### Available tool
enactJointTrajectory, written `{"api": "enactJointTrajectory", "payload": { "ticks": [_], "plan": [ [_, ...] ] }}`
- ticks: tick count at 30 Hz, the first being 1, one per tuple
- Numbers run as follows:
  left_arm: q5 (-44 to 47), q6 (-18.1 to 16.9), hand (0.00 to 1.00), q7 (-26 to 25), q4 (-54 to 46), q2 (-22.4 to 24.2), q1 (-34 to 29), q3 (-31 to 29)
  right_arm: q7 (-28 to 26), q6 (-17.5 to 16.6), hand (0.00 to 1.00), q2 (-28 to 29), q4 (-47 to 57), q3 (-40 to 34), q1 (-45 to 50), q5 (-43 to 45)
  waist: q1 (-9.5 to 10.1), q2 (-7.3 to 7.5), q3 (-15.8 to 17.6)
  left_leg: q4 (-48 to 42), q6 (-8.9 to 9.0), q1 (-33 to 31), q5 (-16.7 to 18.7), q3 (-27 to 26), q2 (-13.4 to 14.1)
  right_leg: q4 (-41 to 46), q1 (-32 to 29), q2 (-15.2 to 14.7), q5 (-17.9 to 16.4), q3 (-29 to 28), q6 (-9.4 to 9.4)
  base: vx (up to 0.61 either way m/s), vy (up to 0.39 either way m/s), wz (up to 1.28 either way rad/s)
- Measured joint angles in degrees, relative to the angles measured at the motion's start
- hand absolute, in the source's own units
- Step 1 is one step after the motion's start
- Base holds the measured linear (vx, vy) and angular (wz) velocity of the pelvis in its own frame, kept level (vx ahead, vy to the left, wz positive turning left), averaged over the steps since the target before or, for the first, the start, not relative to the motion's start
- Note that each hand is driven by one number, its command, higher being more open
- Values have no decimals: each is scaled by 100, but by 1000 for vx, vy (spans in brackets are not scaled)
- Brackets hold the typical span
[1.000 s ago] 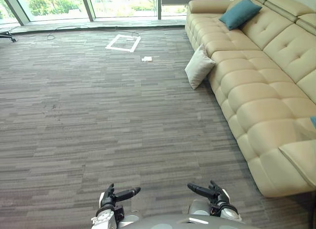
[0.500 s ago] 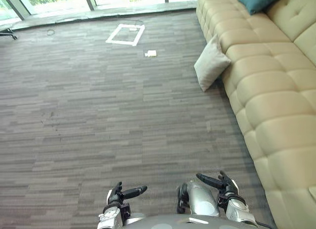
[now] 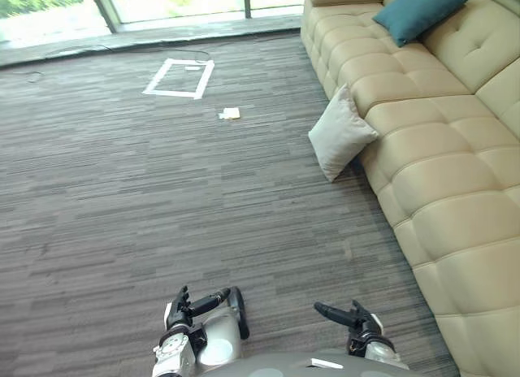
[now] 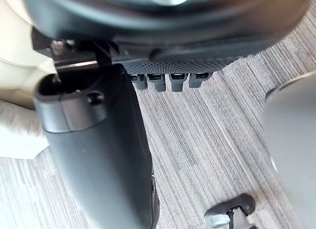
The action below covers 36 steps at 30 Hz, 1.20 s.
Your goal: Pick up cushions and gather them together orderly.
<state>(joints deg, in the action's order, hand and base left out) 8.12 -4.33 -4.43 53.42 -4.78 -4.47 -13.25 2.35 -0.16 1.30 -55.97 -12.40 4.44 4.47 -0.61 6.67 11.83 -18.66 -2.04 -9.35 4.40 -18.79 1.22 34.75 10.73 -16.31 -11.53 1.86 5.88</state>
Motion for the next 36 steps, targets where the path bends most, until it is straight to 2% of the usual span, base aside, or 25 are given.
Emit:
{"api": "enactJointTrajectory", "payload": {
  "ticks": [2, 3, 4, 6, 7, 8, 10, 11, 12, 13, 14, 16, 17, 19, 20, 21, 23, 25, 27, 28, 30, 33, 34, 35, 36],
  "plan": [
    [-15, 17, 100, -31, 134, -48, 24, 107, -14, -4, 100, -4, 9, 3, -42, -11, 0, -37, 49, 185, -44, 483, 219, -70, -120, 1334, -545, -229, 721, -31, 183, 624, 289, -13],
    [-81, 77, 100, -55, 213, -41, 28, 175, -48, -77, 100, -63, 78, 35, -67, -71, -39, -88, 79, 555, -68, 1125, 319, -63, -223, 2478, -1031, -439, 512, 276, -131, 614, 235, -16],
    [-108, 82, 100, -59, 219, -26, -2, 272, -54, -122, 100, -124, 137, 93, -57, -107, -80, -156, 82, 823, -59, 1506, 343, -52, -229, 2808, -1300, -447, 333, 533, -329, 607, 213, -8],
    [-113, 80, 100, -51, 223, -15, -55, 419, -52, -148, 100, -201, 166, 183, -82, -112, -94, -280, 95, 1145, -54, 1916, 342, -45, -175, 2841, -1684, -363, 38, 928, -421, 497, 111, 1],
    [-113, 81, 100, -42, 291, -6, 10, 555, -54, -168, 100, -262, 194, 226, -180, -110, -163, -365, 151, 1309, -53, 2230, 342, -69, -46, 2315, -2175, -117, -337, 1340, -532, 589, 23, 2],
    [-115, 87, 100, -32, 362, 23, 64, 566, -58, -168, 100, -294, 237, 227, -225, -108, -201, -416, 187, 1329, -56, 2357, 344, -93, 52, 1802, -2419, 76, -412, 1485, -548, 660, -39, 3],
    [-127, 95, 100, -19, 437, 51, 78, 565, -58, -164, 100, -309, 331, 222, -284, -100, -294, -476, 236, 1374, -44, 2558, 352, -101, 191, 551, -2750, 462, -307, 1571, -495, 371, -85, 7],
    [-159, 97, 100, -17, 436, 54, 34, 564, -56, -174, 100, -307, 383, 224, -271, -100, -320, -472, 240, 1456, 3, 2698, 380, -122, 226, -456, -2849, 696, 46, 1527, -454, 383, -164, 25],
    [-208, 96, 100, -2, 431, 20, 16, 548, -56, -166, 100, -310, 388, 215, -215, -92, -326, -351, 237, 1529, 362, 2991, 598, -109, 121, -1592, -2859, 861, 1112, 1343, -585, 606, -275, 35],
    [-216, 99, 100, -17, 496, 33, 62, 506, -61, -149, 100, -341, 378, 156, -234, -82, -354, -388, 252, 1567, 545, 3184, 712, -91, 181, -1358, -2857, 928, 1532, 1220, -1069, 613, -275, 10],
    [-213, 97, 100, -20, 532, 199, 93, 431, -61, -119, 100, -457, 379, 127, -328, -114, -277, -639, 277, 1583, 614, 3274, 767, -155, 358, -981, -2977, 1049, 1243, 1241, -1044, 517, -222, -8],
    [-252, 79, 100, 2, 520, 332, 99, 327, -49, -115, 100, -411, 491, -60, -322, -84, -335, -701, 310, 1300, 750, 3276, 688, -124, 455, -347, -3098, 1002, 574, 1275, -1028, 471, -235, 1],
    [-257, 90, 100, -6, 522, 327, 89, 327, -45, -99, 100, -363, 528, -183, -290, -87, -369, -709, 306, 715, 818, 3170, 672, -64, 645, -196, -2936, 1013, 272, 1353, -1032, 551, -325, 28],
    [-271, 96, 100, -4, 397, 315, 80, 269, -41, -75, 100, -357, 651, -172, -91, -93, -382, -695, 313, -1058, 1349, 2599, 356, 264, 1102, -277, -2455, 1125, -34, 1488, -1079, 489, -299, 25],
    [-310, 87, 100, -9, 238, 363, 32, 88, -32, -51, 100, -371, 724, -170, -1, -94, -362, -727, 306, -2521, 1593, 2003, 241, 403, 1432, -501, -2112, 1322, -124, 1529, -1101, 393, -219, -1],
    [-311, 83, 100, -9, 100, 400, -13, 30, -24, -39, 100, -358, 774, -167, 45, -88, -354, -762, 303, -3424, 1580, 1609, 351, 322, 1663, -717, -1826, 1478, -153, 1528, -1143, 292, -141, -12],
    [-311, 77, 100, 0, -86, 401, -60, 29, -18, -32, 100, -327, 784, -161, 87, -85, -331, -733, 316, -3864, 1424, 1130, 616, 100, 1765, -1056, -1395, 1601, -183, 1508, -1152, 334, -135, -13],
    [-310, 60, 100, 6, -223, 408, -61, 10, -4, 14, 100, -316, 774, -160, 143, -78, -271, -665, 302, -3270, 1037, 611, 907, -247, 1645, -1455, -960, 1659, -188, 1366, -1143, 343, -96, -26],
    [-309, 60, 100, 4, -242, 420, -64, -75, 7, 19, 100, -315, 738, -160, 143, -77, -234, -648, 305, -2725, 927, 467, 969, -279, 1503, -1584, -810, 1660, -190, 1248, -1133, 276, -5, -45],
    [-309, 62, 100, -15, -246, 448, -114, -163, 20, 32, 100, -311, 712, -161, 147, -71, -158, -647, 305, -1676, 904, 331, 964, -220, 1291, -1733, -597, 1659, -194, 1030, -1119, 387, 57, -76],
    [-239, 40, 100, -17, -265, 463, -125, -182, 51, 34, 100, -313, 630, -161, 147, -65, -75, -653, 303, -356, 932, 108, 766, 146, 1014, -1903, -301, 1653, -273, 699, -990, 451, 119, -93],
    [-200, -38, 100, -17, -297, 488, -121, -184, 78, 31, 100, -311, 616, -113, 186, -64, 5, -670, 289, 261, 983, -100, 500, 382, 893, -1979, -48, 1642, -502, 285, -801, 366, 192, -77],
    [-192, -43, 100, -19, -302, 499, -126, -184, 79, 31, 100, -313, 619, -83, 196, -65, 41, -680, 262, 319, 880, -121, 385, 426, 891, -1915, 36, 1627, -687, 83, -700, 414, 263, -100],
    [-192, -34, 100, -16, -303, 455, -157, -188, 80, 33, 100, -286, 619, 53, 272, -94, 85, -570, 131, 146, 689, -108, -13, 481, 785, -1797, 52, 1499, -902, -186, -541, 363, 231, -100],
    [-198, -30, 100, -15, -303, 427, -194, -204, 74, 31, 100, -244, 623, 86, 329, -105, 83, -554, -4, 62, 519, -117, -133, 485, 689, -1720, 53, 1401, -982, -312, -459, 401, 238, -95]
  ]
}}
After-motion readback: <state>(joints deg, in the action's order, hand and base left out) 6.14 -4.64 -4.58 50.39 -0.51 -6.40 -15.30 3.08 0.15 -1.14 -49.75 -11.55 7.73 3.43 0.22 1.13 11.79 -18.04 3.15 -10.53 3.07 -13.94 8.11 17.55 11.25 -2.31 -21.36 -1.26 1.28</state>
